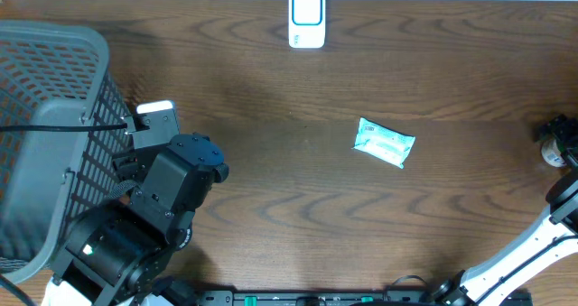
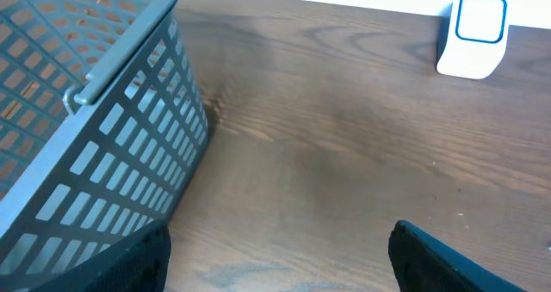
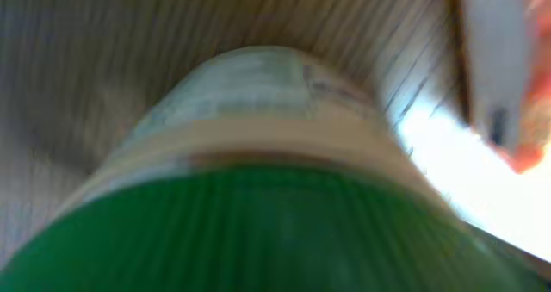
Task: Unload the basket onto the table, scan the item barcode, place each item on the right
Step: 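Carry the jar to the right table edge and release it, then reach the right gripper down to the mint-green wet-wipe pack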
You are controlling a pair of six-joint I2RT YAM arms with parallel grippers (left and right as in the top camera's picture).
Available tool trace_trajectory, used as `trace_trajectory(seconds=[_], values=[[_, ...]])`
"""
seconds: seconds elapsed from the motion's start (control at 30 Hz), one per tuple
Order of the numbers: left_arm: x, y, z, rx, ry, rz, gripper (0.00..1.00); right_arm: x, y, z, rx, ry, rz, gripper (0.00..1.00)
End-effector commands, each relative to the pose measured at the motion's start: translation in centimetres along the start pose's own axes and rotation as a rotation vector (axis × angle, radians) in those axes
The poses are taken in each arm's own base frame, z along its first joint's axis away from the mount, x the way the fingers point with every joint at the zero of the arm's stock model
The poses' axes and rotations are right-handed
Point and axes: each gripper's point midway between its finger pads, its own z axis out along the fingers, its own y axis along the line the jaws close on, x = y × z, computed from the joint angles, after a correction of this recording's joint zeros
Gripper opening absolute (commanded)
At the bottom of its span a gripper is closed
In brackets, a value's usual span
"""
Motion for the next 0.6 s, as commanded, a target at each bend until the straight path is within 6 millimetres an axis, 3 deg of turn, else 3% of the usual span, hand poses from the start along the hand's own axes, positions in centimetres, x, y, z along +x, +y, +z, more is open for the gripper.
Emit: trace_trajectory(seconds=[0.0,0.2,0.23,0.27,0.3,0.37,0.47,0.57], values=[[0.0,0.2,0.0,-0.006,-0.002,-0.010,0.81,-1.1,2.2,-4.2,-0.124,-0.046,0.007,0.99],[0.0,0.2,0.0,-0.006,-0.002,-0.010,0.81,-1.9,5.0,-16.3,-0.222,-0.222,-0.046,0.99],[0.0,0.2,0.0,-0.006,-0.002,-0.010,0.81,-1.5,5.5,-17.9,-0.233,-0.246,-0.060,0.99],[0.0,0.2,0.0,-0.006,-0.002,-0.010,0.81,-0.1,7.2,-20.7,-0.262,-0.279,-0.095,0.99],[0.0,0.2,0.0,-0.006,-0.002,-0.010,0.81,0.9,8.4,-21.7,-0.283,-0.285,-0.122,0.99],[0.0,0.2,0.0,-0.006,-0.002,-0.010,0.81,3.3,11.0,-22.5,-0.306,-0.270,-0.199,0.99],[0.0,0.2,0.0,-0.006,-0.002,-0.010,0.81,7.7,15.4,-21.9,-0.329,-0.206,-0.429,0.99],[0.0,0.2,0.0,-0.006,-0.002,-0.010,0.81,14.4,19.3,-19.7,-0.368,-0.038,-0.681,0.99]])
